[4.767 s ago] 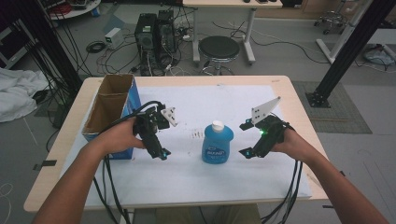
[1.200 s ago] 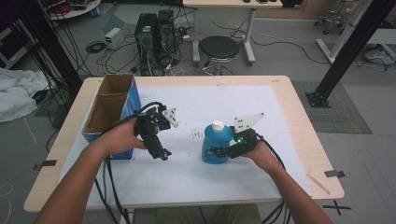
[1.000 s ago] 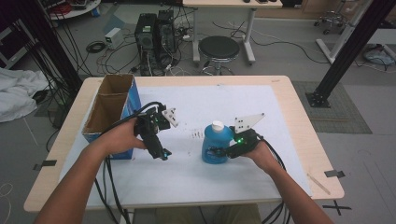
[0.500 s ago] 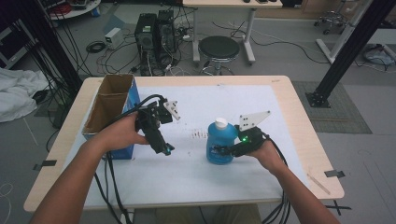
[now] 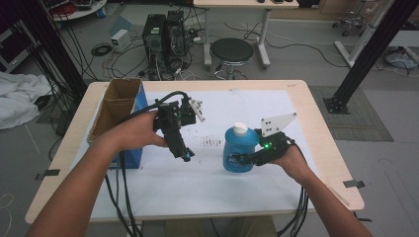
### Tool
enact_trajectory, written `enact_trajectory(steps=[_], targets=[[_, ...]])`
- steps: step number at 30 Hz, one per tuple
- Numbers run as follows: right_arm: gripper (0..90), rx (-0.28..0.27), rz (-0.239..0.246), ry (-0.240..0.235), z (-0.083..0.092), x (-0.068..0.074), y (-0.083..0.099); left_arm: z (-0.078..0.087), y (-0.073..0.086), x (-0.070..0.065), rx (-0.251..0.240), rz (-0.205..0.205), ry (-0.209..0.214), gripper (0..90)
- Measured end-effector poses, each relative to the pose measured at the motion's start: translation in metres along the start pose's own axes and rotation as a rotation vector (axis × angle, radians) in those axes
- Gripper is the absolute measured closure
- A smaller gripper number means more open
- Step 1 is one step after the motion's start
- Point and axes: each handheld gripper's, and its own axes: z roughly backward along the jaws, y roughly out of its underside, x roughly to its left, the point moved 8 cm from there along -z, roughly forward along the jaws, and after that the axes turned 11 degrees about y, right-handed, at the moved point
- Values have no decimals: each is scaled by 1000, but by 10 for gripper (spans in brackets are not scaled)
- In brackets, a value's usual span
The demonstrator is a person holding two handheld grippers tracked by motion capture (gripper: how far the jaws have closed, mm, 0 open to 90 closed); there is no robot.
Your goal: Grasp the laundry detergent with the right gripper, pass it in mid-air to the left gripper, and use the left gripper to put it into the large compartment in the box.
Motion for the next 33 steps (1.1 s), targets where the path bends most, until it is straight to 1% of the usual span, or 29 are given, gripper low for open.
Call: enact_trajectory(steps=[7,12,15,21,30,33], targets=[[444,-4,14,-21,-4,2,-10,6,-14,-4,38,-12,20,17],[444,0,28,-40,-9,5,-17,5,-23,-6,64,-21,41,17],[444,9,37,-48,-14,6,-19,3,-27,-7,83,-28,44,17],[444,28,41,-66,-24,9,-18,-2,-32,-6,92,-32,53,17],[444,34,45,-88,-35,12,-27,-5,-40,-6,101,-49,64,17],[444,36,47,-95,-39,13,-29,-7,-41,-5,103,-48,65,17]])
